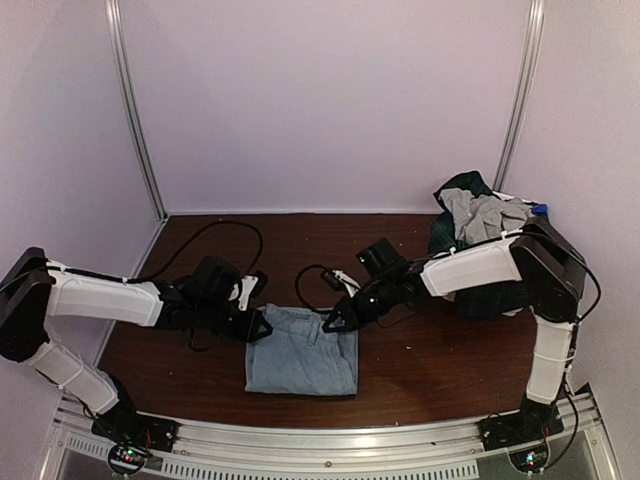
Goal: Fold and stack the mixed laundry pile
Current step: Adjust the square-folded skirt at the center of the board.
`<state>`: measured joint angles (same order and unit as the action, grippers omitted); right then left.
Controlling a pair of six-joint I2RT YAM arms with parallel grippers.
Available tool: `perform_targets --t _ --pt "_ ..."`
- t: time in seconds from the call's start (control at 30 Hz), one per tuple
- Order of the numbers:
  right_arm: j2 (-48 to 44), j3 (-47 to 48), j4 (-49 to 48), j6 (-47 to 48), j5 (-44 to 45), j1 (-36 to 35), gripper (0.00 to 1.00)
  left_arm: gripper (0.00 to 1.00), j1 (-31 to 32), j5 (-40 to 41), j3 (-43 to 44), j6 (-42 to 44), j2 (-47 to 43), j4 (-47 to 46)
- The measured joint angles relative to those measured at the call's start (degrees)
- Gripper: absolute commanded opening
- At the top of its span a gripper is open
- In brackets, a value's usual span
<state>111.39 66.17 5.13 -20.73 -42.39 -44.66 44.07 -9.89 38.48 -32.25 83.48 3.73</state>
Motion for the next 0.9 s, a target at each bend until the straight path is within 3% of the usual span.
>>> perform_targets --t 0.13,0.37,0.67,0.9 --pt "-1.6 1.5 3.2 0.8 1.2 0.0 0.00 0.04 0.0 0.6 1.7 0.9 -0.2 1.4" --pt "-1.5 6.9 9.2 3.7 3.7 0.0 0.00 0.12 -0.3 2.3 3.7 2.0 1.0 2.9" --pt "3.5 11.0 8.7 5.4 5.2 1.7 0.00 0.00 -3.7 2.0 3.7 2.4 3.1 -0.3" --pt "8.3 11.6 7.0 5.3 5.4 2.3 0.00 0.00 -4.8 -0.3 3.7 3.3 9.4 -5.1"
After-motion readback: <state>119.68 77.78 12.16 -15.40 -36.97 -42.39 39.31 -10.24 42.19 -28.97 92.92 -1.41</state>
